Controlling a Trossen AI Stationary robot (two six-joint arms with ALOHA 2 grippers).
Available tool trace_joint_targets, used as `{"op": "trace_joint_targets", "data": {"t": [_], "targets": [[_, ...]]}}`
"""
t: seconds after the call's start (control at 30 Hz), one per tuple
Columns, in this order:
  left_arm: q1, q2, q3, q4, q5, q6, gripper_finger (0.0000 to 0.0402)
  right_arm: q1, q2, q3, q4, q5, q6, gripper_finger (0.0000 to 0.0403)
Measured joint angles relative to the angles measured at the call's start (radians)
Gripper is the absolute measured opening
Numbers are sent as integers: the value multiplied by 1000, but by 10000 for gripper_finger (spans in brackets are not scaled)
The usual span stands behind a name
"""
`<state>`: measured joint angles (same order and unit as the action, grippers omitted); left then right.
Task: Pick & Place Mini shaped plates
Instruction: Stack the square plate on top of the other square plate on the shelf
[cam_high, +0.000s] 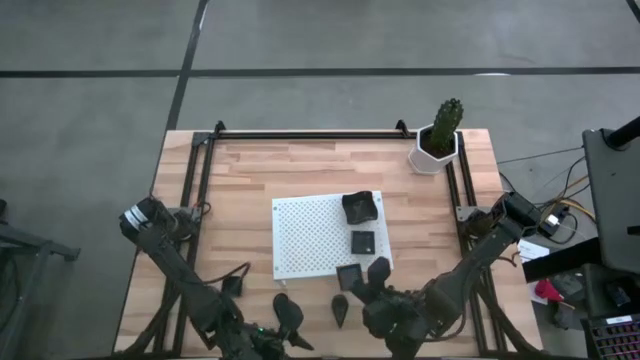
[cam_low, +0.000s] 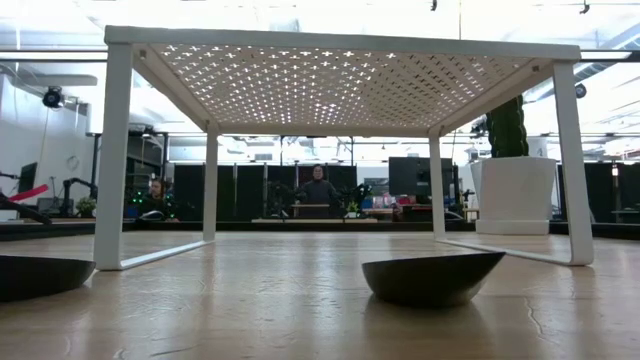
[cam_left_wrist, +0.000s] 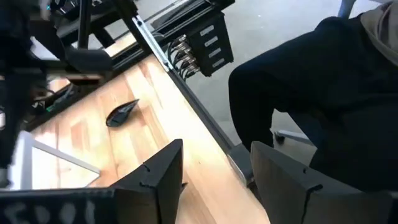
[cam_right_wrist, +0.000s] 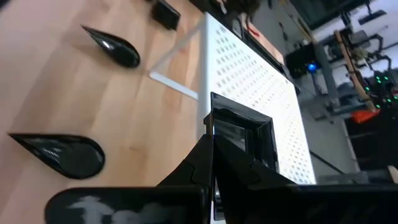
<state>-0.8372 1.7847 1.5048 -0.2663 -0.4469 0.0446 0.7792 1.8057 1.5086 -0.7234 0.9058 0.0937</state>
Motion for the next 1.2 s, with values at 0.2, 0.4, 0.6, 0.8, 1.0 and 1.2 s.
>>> {"op": "trace_joint_targets", "data": {"t": [0.2,0.4,0.6,0.8,1.0,1.2], "targets": [[-7,0,-101,103,0,-43,183,0,0,21,-105,54,1,8],[-33,-3,-124,120,-16,-57,181,-25,-4,21,-221,69,98,8],[-46,-10,-126,113,-31,-57,181,-64,-18,19,-276,69,132,8],[-46,-36,-168,121,-31,-66,181,-91,-74,-18,-273,62,142,8],[-46,-41,-196,132,-40,-86,181,-101,-128,-108,-260,51,175,8],[-46,-41,-196,136,-42,-87,181,-113,-181,-194,-152,42,164,8]]}}
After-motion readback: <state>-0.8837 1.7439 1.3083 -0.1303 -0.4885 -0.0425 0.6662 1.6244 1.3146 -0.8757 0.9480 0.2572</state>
